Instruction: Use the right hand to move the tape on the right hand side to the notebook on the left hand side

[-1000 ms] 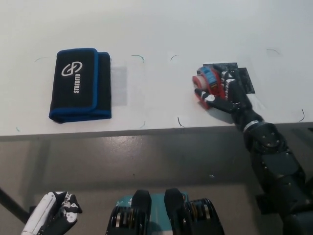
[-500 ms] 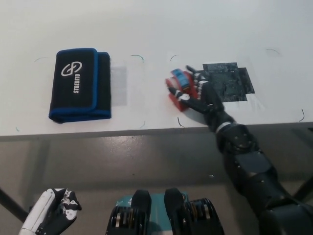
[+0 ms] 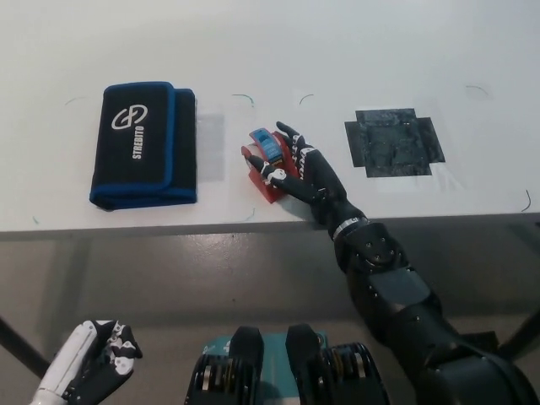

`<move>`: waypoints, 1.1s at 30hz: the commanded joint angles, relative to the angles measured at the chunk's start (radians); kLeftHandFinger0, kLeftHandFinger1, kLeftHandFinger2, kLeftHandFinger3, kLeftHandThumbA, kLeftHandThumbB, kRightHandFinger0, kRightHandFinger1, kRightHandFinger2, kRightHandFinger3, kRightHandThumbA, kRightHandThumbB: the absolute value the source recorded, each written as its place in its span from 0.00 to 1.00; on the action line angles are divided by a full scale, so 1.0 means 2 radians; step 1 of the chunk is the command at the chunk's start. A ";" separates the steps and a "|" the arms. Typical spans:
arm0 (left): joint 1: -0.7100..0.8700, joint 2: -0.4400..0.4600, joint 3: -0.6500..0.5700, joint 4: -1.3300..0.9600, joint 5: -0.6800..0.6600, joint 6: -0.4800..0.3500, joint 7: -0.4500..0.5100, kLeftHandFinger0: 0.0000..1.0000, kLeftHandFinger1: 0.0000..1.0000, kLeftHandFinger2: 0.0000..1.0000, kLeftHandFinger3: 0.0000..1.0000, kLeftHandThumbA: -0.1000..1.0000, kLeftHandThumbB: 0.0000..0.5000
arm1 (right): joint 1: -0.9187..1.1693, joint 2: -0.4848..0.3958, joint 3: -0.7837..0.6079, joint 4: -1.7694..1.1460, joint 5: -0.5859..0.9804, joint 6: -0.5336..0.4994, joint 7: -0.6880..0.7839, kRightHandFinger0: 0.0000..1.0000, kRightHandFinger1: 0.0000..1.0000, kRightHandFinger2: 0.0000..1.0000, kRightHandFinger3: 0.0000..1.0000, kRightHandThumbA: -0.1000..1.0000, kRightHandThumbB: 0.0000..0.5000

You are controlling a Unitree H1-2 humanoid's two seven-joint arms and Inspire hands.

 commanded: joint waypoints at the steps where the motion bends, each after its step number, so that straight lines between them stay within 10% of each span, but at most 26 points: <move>1: -0.006 0.012 0.003 -0.022 0.002 -0.003 -0.007 0.12 0.11 0.18 0.39 0.09 0.13 | -0.027 0.011 0.000 0.005 0.006 -0.022 -0.002 1.00 1.00 1.00 1.00 0.88 0.76; 18: -0.002 0.006 0.002 -0.021 0.007 -0.005 -0.006 0.10 0.09 0.17 0.39 0.06 0.12 | -0.013 -0.038 0.028 -0.061 -0.014 -0.022 0.020 1.00 1.00 1.00 1.00 0.89 0.61; 33: -0.011 0.012 0.009 -0.011 -0.002 -0.008 -0.010 0.12 0.10 0.18 0.39 0.08 0.14 | 0.132 -0.142 0.060 -0.529 0.001 0.115 0.080 1.00 1.00 1.00 1.00 0.85 0.65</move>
